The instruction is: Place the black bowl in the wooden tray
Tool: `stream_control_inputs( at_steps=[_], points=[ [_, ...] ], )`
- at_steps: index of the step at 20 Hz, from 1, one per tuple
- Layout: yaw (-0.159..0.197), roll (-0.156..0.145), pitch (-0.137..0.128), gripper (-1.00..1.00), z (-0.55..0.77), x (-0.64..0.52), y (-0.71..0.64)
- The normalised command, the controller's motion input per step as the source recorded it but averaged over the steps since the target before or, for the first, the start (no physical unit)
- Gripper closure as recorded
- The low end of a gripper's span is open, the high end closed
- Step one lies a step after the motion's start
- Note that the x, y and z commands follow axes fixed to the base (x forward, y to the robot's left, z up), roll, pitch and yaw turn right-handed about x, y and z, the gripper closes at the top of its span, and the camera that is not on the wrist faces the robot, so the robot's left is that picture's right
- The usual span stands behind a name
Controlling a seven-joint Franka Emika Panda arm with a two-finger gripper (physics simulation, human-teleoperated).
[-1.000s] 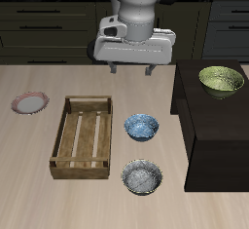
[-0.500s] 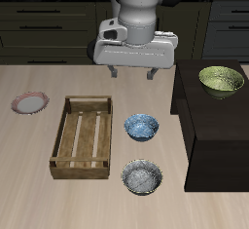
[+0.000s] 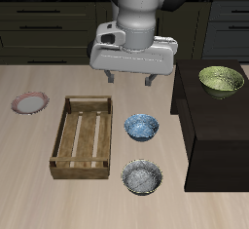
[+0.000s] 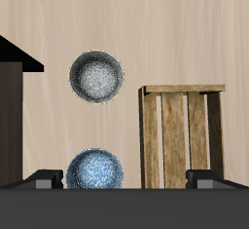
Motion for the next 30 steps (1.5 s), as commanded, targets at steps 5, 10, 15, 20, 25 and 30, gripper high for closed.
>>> stream_control_inputs(
  at_steps=[5, 10, 15, 20, 25, 30],
  points=[
    [0.008, 0.051, 0.019, -1.0, -0.01, 0.37, 0.0],
    [-0.023, 0.036, 0.01, -1.0, 0.01, 0.27, -0.01],
    [-0.019, 0.026, -0.007, -1.0, 0.07, 0.25, -0.09],
    [-0.014, -0.004, -0.004, -1.0, 0.09, 0.3, -0.15],
    [0.006, -0.007, -0.006, -1.0, 0.07, 0.2, -0.11],
    [0.024, 0.0, 0.0, -1.0, 0.02, 0.18, 0.02]
  ],
)
